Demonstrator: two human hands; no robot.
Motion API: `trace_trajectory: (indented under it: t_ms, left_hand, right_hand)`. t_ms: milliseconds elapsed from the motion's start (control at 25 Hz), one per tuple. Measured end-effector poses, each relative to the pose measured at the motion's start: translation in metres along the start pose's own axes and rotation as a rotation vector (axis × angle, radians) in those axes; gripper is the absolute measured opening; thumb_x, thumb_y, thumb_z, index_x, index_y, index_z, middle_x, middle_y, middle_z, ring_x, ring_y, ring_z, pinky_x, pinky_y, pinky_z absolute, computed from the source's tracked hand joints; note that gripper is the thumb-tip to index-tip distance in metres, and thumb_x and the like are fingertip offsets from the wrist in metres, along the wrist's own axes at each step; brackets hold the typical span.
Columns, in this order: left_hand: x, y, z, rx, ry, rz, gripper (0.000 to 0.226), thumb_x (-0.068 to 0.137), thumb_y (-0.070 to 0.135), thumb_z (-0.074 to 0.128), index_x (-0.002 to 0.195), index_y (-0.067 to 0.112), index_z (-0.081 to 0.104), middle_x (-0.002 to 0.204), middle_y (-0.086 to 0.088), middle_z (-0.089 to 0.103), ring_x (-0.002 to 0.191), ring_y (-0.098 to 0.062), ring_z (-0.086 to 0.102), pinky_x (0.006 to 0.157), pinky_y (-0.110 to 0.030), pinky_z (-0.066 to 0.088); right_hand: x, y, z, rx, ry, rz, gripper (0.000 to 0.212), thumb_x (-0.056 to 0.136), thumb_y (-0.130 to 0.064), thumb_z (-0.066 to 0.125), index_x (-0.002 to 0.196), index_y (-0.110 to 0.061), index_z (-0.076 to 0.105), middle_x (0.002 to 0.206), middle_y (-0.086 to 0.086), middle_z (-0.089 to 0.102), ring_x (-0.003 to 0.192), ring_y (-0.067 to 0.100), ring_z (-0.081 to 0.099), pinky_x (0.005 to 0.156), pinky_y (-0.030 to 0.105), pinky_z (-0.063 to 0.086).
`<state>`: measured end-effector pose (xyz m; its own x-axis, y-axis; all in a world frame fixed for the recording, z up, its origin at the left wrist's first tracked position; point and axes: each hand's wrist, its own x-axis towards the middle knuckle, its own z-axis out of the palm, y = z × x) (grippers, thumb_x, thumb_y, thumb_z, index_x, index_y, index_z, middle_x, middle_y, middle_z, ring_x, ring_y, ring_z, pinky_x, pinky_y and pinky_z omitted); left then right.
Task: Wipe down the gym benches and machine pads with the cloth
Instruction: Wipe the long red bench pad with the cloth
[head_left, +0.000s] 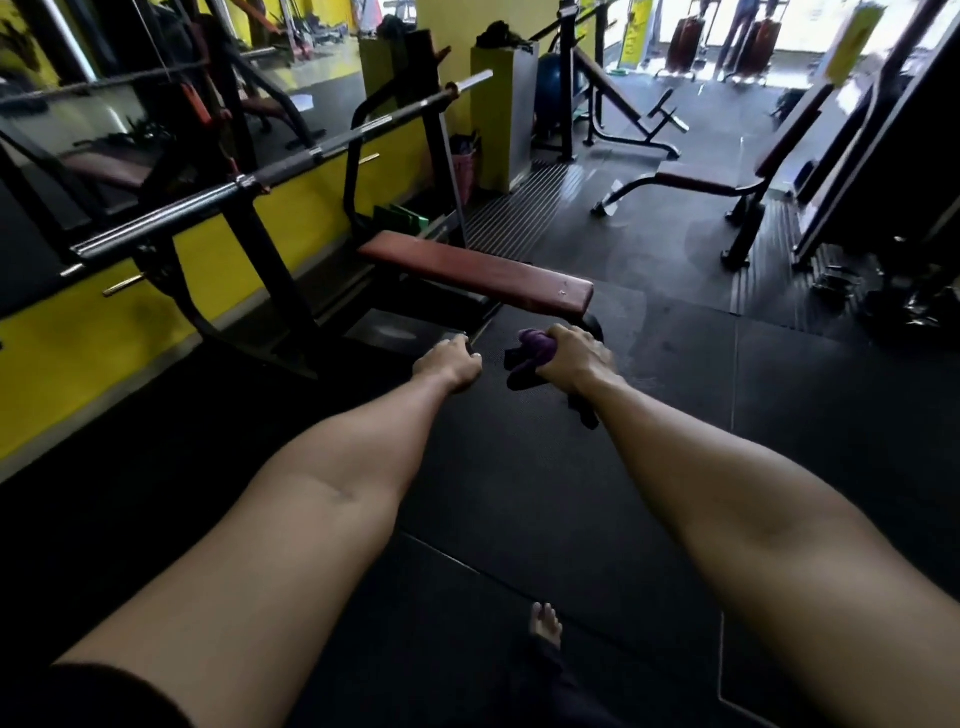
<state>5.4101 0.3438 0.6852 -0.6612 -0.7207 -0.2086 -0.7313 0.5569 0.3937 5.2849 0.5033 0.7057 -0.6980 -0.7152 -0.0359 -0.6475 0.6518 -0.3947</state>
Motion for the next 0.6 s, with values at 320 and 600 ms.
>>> trace_trajectory:
  t_ms: [320, 600]
  left_hand:
    - [0.175, 0.03, -0.004, -0.072, -0.018, -0.151, 0.057, 0.098, 0.045, 0.041, 0.151, 0.024, 0.038, 0.153, -0.007, 0.044, 0.137, -0.03, 0.046, 0.105, -0.042, 0.04]
    - [0.319, 0.019, -0.015, -0.089, -0.023, -0.267, 0.058, 0.098, 0.043, 0.041, 0.153, 0.026, 0.036, 0.155, -0.007, 0.041, 0.138, -0.031, 0.045, 0.107, -0.043, 0.041]
  right_hand:
    - [0.218, 0.026, -0.008, -0.007, -0.088, -0.109, 0.065, 0.077, -0.043, 0.075, 0.138, -0.031, 0.054, 0.131, 0.004, 0.059, 0.12, 0.03, 0.058, 0.093, 0.036, 0.046]
    - [0.385, 0.015, 0.017, 0.024, -0.158, -0.196, 0.062, 0.074, -0.043, 0.072, 0.132, -0.033, 0.056, 0.127, 0.0, 0.06, 0.116, 0.027, 0.059, 0.087, 0.035, 0.046]
